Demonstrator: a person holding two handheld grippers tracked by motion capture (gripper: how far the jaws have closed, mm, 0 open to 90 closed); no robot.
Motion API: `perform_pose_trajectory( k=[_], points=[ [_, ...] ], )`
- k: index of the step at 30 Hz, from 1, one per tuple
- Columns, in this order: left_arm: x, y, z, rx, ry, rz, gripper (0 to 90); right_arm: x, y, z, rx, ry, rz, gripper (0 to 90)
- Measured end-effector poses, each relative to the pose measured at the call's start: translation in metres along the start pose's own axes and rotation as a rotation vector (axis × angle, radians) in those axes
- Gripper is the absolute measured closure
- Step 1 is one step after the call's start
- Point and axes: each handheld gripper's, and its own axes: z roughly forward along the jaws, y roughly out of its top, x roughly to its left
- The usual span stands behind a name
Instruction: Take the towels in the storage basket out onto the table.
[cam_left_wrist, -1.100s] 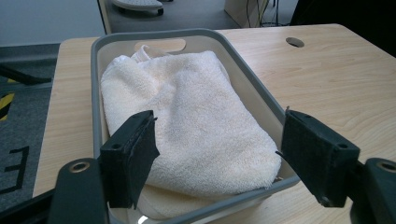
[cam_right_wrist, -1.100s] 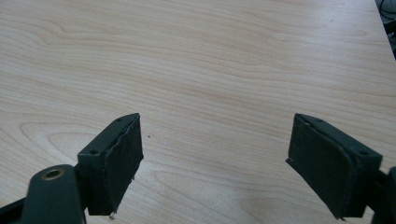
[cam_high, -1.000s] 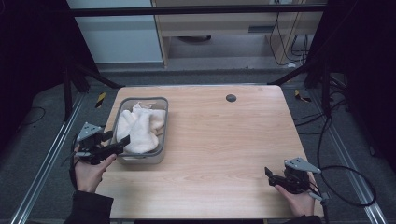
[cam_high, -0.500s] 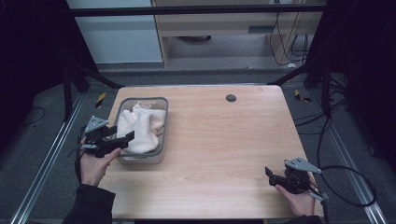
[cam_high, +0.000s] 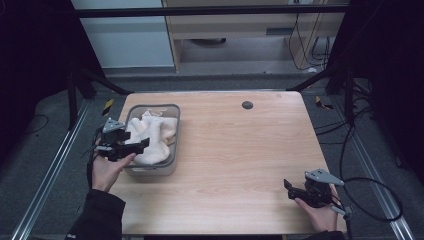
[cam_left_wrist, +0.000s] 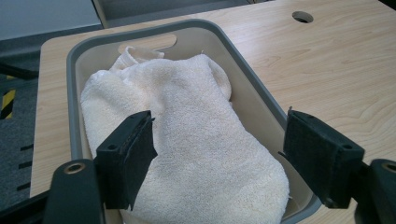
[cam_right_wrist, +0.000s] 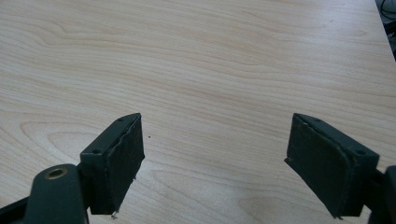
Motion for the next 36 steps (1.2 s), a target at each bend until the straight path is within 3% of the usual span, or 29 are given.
perform_pose_trajectory(
  k=[14, 36],
  points=[
    [0.003, 0.007, 0.022, 0.09, 0.008, 0.012, 20.3, 0.0, 0.0, 0.001, 0.006, 0.008, -0.01, 17.4],
    [0.003, 0.015, 0.051, 0.178, 0.02, 0.017, 15.6, -0.001, -0.001, 0.003, 0.015, 0.017, -0.008, 15.0]
  ],
)
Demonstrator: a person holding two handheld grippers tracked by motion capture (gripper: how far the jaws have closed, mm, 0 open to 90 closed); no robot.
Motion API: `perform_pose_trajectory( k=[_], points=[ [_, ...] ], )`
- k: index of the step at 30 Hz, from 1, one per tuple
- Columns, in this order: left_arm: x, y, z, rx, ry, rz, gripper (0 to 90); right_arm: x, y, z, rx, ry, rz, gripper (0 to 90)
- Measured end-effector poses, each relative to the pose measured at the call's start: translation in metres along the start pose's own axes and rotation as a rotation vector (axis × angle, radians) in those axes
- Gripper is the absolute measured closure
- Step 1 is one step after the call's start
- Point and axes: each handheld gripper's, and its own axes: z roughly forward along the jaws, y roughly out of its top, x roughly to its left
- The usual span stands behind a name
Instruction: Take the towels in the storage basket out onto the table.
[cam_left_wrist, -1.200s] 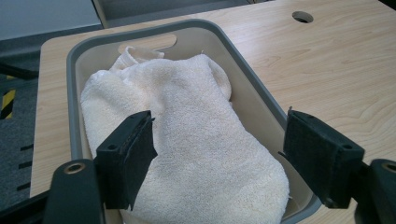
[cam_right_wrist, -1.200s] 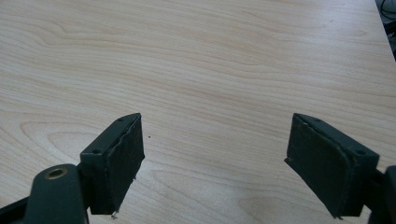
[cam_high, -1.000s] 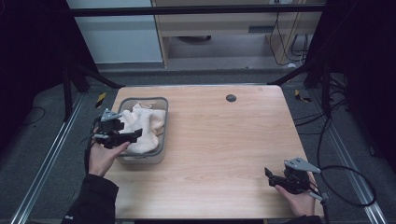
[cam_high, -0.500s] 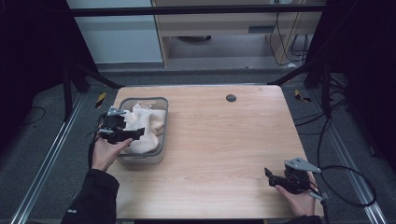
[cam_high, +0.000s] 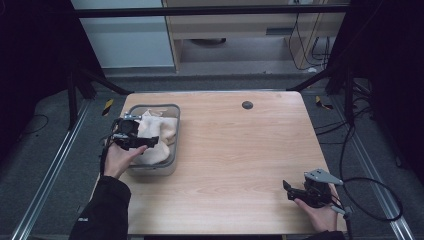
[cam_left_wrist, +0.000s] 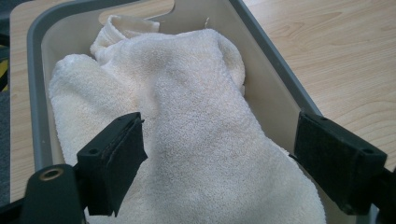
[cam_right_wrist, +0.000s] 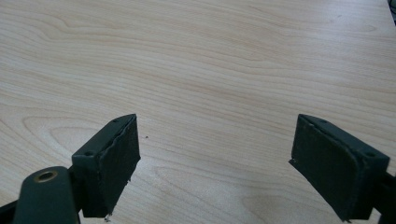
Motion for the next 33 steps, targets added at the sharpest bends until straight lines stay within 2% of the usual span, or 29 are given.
perform_pose_trajectory(
  k=[5, 25, 31, 33],
  points=[
    [0.0, 0.001, 0.006, 0.022, 0.003, 0.006, 14.7, 0.0, 0.0, 0.0, 0.002, 0.002, 0.0, 14.5],
    [0.005, -0.003, 0.034, 0.102, 0.022, -0.021, 12.4, 0.002, -0.001, 0.004, 0.036, 0.018, -0.018, 12.2],
    [0.008, -0.006, 0.039, 0.127, 0.01, -0.036, 15.6, 0.002, -0.001, 0.005, 0.042, 0.019, -0.022, 11.8],
    [0.009, -0.007, 0.041, 0.143, 0.012, -0.039, 19.8, 0.002, -0.001, 0.005, 0.044, 0.017, -0.021, 11.9]
  ],
)
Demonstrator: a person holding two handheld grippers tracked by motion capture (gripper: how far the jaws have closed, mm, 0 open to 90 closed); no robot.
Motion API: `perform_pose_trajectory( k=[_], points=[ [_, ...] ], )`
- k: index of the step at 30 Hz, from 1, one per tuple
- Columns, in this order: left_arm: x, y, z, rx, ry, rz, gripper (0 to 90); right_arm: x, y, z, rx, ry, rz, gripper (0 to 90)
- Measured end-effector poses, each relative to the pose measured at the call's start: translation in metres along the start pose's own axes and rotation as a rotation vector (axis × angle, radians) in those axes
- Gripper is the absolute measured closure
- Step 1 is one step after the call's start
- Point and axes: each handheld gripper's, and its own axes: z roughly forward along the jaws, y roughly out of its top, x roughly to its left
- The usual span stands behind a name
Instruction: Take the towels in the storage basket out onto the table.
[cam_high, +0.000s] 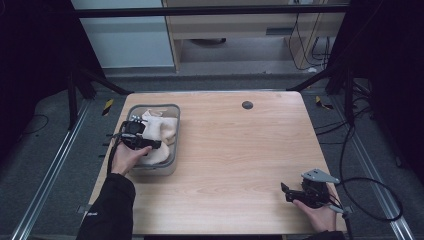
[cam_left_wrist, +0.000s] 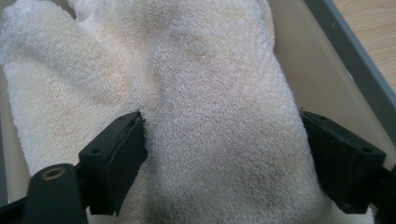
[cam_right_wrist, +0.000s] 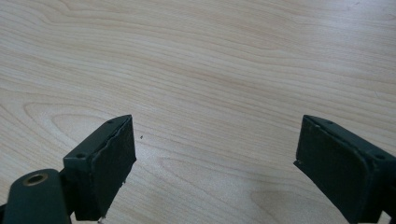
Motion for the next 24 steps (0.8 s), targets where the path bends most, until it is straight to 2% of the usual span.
perform_pose_trajectory(
  k=[1, 6, 7, 9, 16, 20, 24],
  points=[
    [0.001, 0.0, 0.001, 0.008, 0.0, -0.001, 19.8, 0.0, 0.0, 0.0, -0.003, 0.001, -0.004, 11.8],
    [0.002, -0.001, 0.002, 0.037, 0.009, -0.01, 34.3, 0.0, 0.0, 0.0, -0.001, 0.0, -0.001, 11.8],
    [0.001, -0.002, 0.002, 0.038, 0.008, -0.017, 34.3, 0.0, 0.0, 0.0, 0.0, 0.0, 0.002, 11.7],
    [0.003, -0.003, 0.002, 0.055, 0.01, -0.017, 42.9, 0.0, 0.0, 0.0, 0.001, 0.001, 0.007, 11.5],
    [0.007, -0.004, 0.0, 0.072, -0.001, -0.034, 57.7, 0.0, 0.0, 0.0, 0.002, 0.002, 0.008, 11.4],
    [0.007, -0.005, -0.003, 0.072, 0.004, -0.038, 64.2, 0.0, 0.0, 0.0, 0.002, 0.003, 0.008, 11.5],
    [0.003, -0.003, -0.008, 0.05, 0.019, -0.023, 66.9, 0.0, 0.001, 0.0, 0.003, 0.007, 0.012, 11.4]
  ],
)
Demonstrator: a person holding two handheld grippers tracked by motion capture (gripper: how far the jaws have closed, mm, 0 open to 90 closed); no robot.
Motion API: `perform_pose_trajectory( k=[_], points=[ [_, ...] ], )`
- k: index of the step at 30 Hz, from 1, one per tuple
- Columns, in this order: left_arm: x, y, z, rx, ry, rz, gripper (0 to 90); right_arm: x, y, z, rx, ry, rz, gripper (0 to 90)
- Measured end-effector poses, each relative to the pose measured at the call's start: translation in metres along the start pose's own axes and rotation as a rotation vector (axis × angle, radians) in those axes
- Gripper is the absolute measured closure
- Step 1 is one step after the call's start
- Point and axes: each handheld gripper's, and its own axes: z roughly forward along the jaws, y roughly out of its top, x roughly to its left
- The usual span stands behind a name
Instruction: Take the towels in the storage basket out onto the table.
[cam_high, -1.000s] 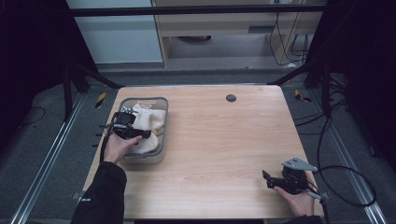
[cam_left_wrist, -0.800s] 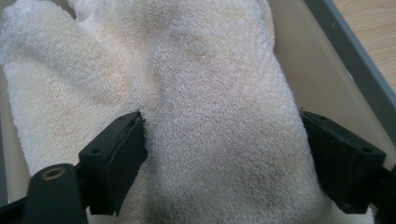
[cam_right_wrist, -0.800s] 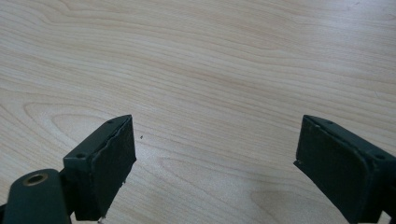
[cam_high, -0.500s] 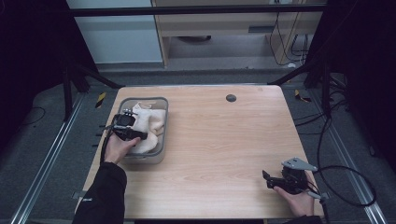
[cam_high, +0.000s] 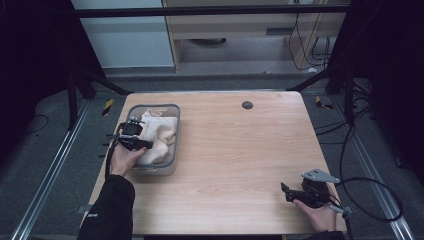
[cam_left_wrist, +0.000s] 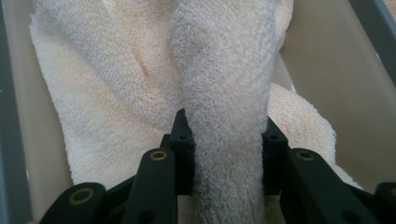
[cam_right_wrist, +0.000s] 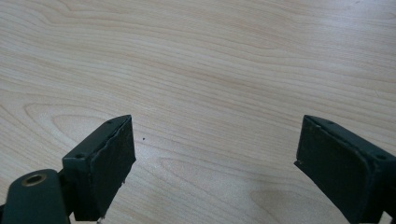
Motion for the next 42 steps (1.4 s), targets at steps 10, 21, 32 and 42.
perform_pose_trajectory(
  k=[10, 21, 32, 42],
  points=[
    [0.0, 0.006, -0.028, -0.076, 0.003, 0.013, 68.5, 0.0, 0.0, 0.0, -0.001, -0.004, -0.004, 11.4],
    [0.0, 0.013, -0.056, -0.142, 0.008, 0.018, 68.6, 0.0, 0.0, 0.0, -0.002, -0.006, -0.005, 11.4],
    [-0.003, 0.02, -0.083, -0.197, 0.008, 0.048, 68.7, 0.0, 0.0, 0.0, -0.001, -0.007, -0.004, 11.4],
    [-0.011, 0.028, -0.109, -0.244, 0.01, 0.08, 68.8, 0.0, 0.0, -0.001, 0.001, -0.004, 0.002, 11.4]
  ],
)
